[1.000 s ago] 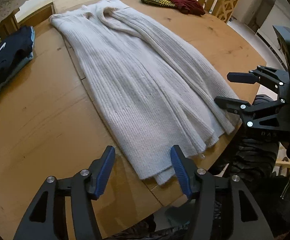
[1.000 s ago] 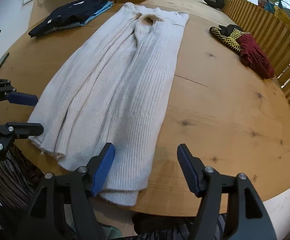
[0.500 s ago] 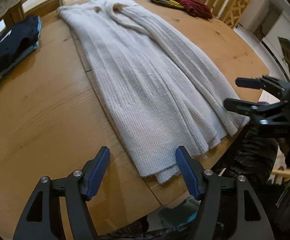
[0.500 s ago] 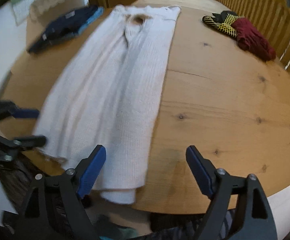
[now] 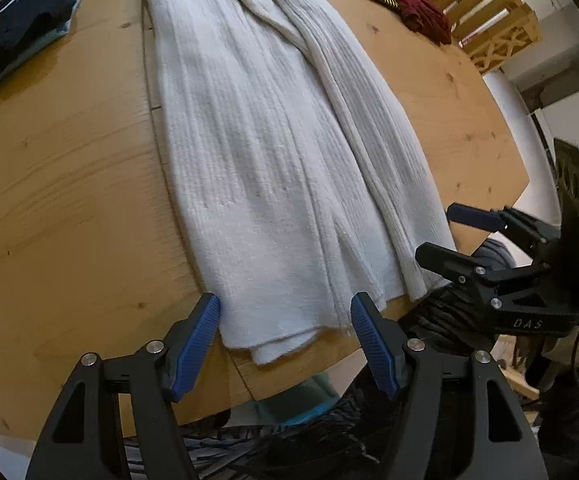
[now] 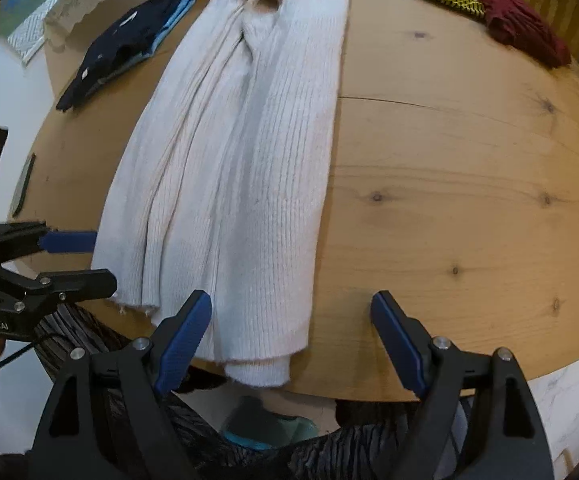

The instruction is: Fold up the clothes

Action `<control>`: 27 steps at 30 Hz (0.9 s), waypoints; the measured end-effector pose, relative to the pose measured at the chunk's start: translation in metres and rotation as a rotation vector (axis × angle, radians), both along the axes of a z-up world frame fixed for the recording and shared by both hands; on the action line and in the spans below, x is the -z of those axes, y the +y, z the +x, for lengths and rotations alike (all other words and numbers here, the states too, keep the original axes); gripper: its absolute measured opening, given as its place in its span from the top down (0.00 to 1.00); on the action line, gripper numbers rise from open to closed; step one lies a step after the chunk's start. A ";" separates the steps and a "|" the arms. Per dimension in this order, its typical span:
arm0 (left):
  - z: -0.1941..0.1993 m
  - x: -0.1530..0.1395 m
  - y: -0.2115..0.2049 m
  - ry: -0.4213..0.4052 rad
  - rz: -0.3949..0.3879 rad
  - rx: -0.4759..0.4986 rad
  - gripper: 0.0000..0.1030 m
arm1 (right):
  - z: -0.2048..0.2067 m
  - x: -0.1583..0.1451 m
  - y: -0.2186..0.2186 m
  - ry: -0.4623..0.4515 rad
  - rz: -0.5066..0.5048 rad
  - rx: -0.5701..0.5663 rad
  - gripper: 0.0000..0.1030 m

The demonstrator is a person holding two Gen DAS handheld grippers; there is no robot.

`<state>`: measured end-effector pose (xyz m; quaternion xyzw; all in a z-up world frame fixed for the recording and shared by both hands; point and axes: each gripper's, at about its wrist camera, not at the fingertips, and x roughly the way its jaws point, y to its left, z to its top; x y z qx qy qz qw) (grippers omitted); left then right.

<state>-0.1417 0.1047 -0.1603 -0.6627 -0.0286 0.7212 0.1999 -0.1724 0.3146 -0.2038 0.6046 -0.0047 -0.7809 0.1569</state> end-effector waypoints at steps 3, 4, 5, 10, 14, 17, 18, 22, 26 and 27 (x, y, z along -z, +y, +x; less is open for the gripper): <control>0.004 0.003 0.000 0.006 -0.015 -0.008 0.35 | 0.007 0.002 -0.012 0.017 0.074 -0.054 0.21; 0.005 0.002 0.001 0.011 -0.020 -0.001 0.34 | 0.010 0.003 -0.016 0.029 0.096 -0.071 0.21; 0.006 0.001 0.002 0.013 -0.025 0.004 0.33 | 0.013 0.004 -0.019 0.043 0.113 -0.082 0.21; 0.011 0.000 0.002 0.024 -0.048 0.021 0.32 | 0.018 0.004 -0.024 0.082 0.100 -0.089 0.21; 0.017 -0.004 0.011 0.061 -0.104 0.092 0.32 | 0.020 0.004 -0.026 0.113 0.079 -0.107 0.22; 0.021 -0.008 0.014 0.083 -0.133 0.147 0.34 | 0.023 0.002 -0.031 0.136 0.075 -0.142 0.46; 0.021 -0.009 0.013 0.088 -0.133 0.159 0.37 | 0.023 0.002 -0.032 0.131 0.065 -0.144 0.51; 0.019 -0.017 0.003 0.072 -0.113 0.172 0.59 | 0.020 0.001 -0.032 0.111 0.045 -0.148 0.60; 0.019 -0.022 0.002 0.067 -0.127 0.218 0.73 | 0.016 0.002 -0.032 0.091 0.023 -0.139 0.67; 0.019 -0.023 0.002 0.067 -0.131 0.229 0.77 | 0.015 0.002 -0.033 0.087 0.017 -0.139 0.69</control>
